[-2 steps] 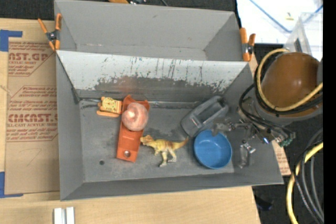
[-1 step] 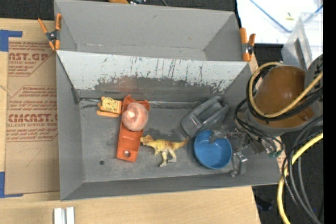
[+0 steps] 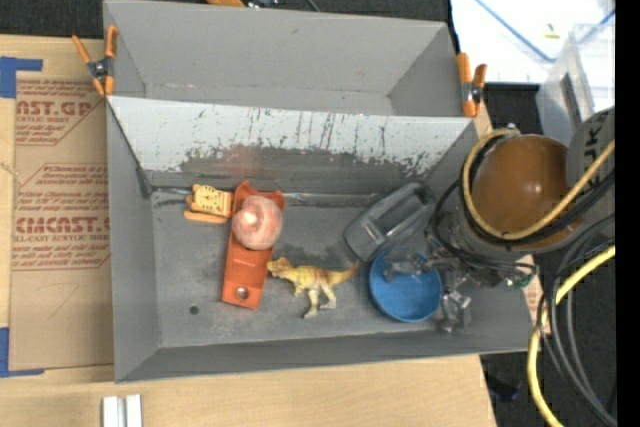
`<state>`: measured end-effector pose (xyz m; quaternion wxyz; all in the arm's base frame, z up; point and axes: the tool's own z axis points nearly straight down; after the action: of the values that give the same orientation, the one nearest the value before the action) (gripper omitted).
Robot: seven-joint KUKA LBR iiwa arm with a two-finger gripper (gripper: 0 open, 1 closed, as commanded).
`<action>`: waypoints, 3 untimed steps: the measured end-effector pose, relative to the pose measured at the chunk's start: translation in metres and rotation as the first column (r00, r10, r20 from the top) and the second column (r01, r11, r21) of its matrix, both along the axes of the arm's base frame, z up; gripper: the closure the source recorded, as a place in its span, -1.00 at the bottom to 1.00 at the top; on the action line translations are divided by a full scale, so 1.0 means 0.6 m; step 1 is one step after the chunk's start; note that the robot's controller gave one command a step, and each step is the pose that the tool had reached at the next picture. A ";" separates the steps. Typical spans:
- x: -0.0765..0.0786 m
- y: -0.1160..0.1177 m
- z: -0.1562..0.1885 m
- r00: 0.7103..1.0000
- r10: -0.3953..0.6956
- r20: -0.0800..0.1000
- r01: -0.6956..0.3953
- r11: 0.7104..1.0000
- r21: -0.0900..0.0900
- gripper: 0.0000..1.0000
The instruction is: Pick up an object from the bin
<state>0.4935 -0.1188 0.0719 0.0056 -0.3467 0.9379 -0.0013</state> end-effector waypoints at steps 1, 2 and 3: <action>0.000 0.077 -0.004 0.974 -0.227 -0.016 0.227 0.974 -0.001 1.00; 0.000 0.077 -0.004 0.974 -0.227 -0.016 0.227 0.974 -0.001 1.00; -0.003 0.100 0.002 0.977 -0.213 -0.019 0.213 0.977 -0.001 1.00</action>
Offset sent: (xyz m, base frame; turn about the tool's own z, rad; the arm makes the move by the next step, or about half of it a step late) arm 0.0000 0.0000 0.0000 0.0000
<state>0.4919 -0.0591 0.0733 -0.0032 -0.2442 0.9697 0.0019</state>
